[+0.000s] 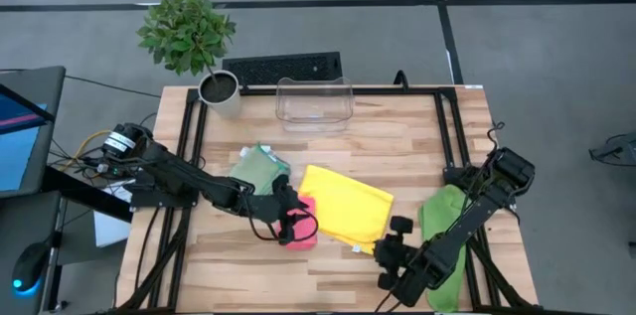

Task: Fold microfiber towels
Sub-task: Stack the folded pink microfiber cloth on top of the folded light green microfiber cloth

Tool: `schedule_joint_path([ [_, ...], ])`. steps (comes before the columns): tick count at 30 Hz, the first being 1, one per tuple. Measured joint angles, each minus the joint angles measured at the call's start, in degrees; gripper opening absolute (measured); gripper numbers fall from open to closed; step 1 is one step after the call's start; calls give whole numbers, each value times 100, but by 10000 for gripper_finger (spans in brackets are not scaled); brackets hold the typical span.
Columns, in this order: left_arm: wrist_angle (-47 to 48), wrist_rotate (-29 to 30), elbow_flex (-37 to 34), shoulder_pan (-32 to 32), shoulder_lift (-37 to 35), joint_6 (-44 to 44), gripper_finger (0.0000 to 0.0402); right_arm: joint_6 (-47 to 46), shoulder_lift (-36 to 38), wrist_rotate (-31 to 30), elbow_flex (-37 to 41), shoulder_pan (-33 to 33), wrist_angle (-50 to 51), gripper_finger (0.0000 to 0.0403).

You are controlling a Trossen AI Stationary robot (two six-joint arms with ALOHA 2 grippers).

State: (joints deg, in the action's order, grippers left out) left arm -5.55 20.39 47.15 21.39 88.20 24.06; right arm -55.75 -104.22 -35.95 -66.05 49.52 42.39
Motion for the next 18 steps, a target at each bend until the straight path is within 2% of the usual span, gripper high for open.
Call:
schedule_joint_path([
  [6,323,-97,-23,47,0,264,116,-199,4,-9,-27,-65,-119,144],
  [9,813,-153,-28,153,0,819,116,108,-14,3,-20,-328,-569,176],
  [14,1101,-201,-32,768,-8,1567,116,2308,-15,128,13,-886,-2561,232],
  [18,1199,178,-32,1367,-13,2187,116,4285,-32,335,19,-1351,-3938,244],
])
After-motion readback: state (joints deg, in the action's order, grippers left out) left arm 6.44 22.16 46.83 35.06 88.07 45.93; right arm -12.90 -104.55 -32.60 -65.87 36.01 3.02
